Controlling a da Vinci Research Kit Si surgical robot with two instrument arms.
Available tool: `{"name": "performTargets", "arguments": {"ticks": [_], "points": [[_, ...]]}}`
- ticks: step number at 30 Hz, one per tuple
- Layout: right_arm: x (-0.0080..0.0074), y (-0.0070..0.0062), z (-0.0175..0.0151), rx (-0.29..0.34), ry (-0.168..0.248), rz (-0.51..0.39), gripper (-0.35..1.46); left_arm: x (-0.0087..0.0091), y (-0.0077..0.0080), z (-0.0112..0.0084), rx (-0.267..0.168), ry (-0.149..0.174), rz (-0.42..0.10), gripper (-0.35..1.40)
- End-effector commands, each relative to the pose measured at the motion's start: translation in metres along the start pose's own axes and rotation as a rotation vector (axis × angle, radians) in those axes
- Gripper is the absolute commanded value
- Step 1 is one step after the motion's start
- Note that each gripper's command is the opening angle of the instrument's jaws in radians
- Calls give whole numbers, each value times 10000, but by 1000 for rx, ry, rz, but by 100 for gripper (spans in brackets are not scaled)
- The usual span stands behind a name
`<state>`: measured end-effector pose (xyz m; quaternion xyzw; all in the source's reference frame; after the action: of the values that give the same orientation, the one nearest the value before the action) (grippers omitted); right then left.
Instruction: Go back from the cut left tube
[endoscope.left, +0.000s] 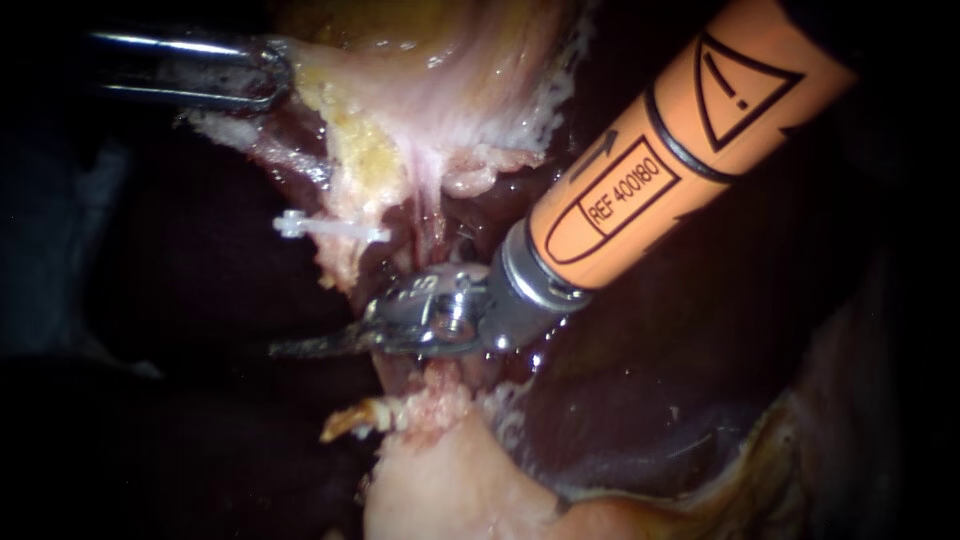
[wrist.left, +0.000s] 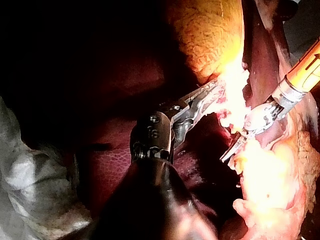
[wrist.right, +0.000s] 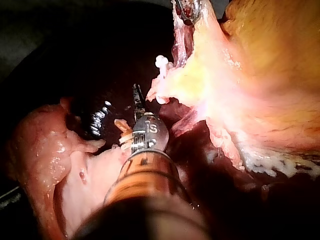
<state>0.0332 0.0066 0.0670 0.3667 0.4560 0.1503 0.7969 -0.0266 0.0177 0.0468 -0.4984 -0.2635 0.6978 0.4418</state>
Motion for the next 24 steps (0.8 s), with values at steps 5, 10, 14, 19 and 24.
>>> {"name": "performTargets", "arguments": {"ticks": [5, 10, 14, 19, 24], "points": [[0, -1, 0, 5, -1, -1, -35, 0, 0, 0, -1, 0, 0, -35], [3, -6, 5, 18, 10, 1, 49, 0, -1, 0, -1, 0, 0, -35], [8, -12, 10, 23, 21, -43, 111, 0, -1, -1, -2, -1, 1, -35], [10, -14, 13, 25, 32, -57, 130, 0, -1, -2, -2, -1, 1, -35], [8, -15, 9, -14, 39, -117, 141, 0, -2, -2, -2, -1, 1, -35]]}}
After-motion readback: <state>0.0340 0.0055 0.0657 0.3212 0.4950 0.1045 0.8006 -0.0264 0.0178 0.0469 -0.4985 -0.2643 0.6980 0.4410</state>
